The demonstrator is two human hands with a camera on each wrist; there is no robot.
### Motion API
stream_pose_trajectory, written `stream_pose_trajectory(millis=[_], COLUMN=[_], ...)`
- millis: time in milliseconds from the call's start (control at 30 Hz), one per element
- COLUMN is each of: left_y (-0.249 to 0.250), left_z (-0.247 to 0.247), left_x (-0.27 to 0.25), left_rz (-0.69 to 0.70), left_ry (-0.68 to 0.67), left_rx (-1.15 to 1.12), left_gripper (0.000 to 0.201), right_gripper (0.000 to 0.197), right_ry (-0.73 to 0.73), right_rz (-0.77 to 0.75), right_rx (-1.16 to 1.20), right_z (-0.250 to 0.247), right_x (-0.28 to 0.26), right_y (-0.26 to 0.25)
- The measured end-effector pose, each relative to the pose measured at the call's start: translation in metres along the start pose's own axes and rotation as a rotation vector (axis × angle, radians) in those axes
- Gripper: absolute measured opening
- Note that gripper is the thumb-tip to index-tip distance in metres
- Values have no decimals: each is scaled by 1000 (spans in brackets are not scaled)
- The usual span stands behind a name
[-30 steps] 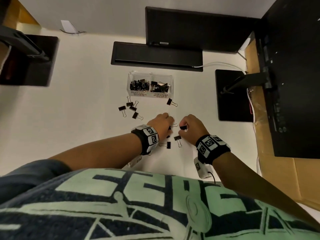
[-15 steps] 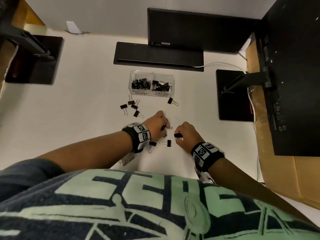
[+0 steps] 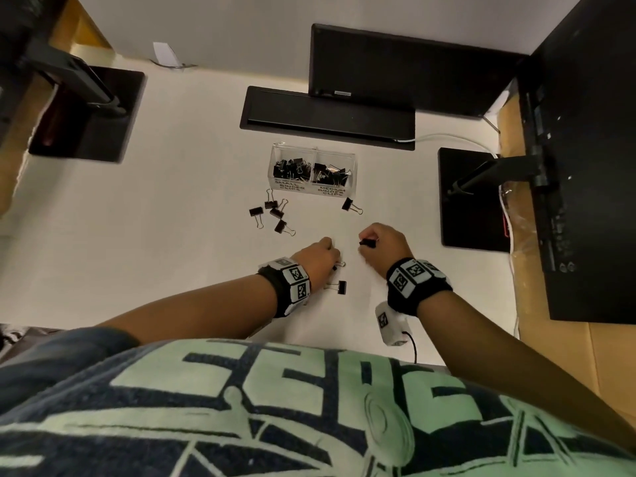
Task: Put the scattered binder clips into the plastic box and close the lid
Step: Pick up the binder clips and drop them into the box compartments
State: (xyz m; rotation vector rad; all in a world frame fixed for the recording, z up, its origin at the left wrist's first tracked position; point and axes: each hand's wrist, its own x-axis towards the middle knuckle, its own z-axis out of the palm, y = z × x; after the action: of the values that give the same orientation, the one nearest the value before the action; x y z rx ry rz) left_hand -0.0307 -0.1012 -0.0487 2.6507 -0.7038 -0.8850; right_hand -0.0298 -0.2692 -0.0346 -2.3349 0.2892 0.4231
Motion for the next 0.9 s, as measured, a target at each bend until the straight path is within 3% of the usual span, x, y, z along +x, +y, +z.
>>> stream_pose_trajectory(millis=[133, 300, 467, 600, 800, 900], left_y=[-9, -21, -28, -35, -42, -43], left_z=[-3, -6, -7, -9, -17, -27], left_x=[-2, -3, -5, -5, -3, 1], left_rz=[-14, -12, -7, -23, -15, 4], left_ry=[35, 72, 61, 51, -46, -22], left_rx=[30, 40, 67, 43, 19, -35], left_gripper=[27, 26, 28, 40, 28, 24], right_gripper=[18, 20, 23, 25, 33, 36], right_ry=[44, 110, 171, 96, 111, 35], right_rz=[74, -29, -148, -236, -152, -167], right_rx=[196, 246, 72, -144, -140, -218], right_z=[-15, -20, -15, -8, -10, -8], right_x=[23, 52, 76, 89, 108, 111], right_y=[-25, -61, -86, -94, -102, -103])
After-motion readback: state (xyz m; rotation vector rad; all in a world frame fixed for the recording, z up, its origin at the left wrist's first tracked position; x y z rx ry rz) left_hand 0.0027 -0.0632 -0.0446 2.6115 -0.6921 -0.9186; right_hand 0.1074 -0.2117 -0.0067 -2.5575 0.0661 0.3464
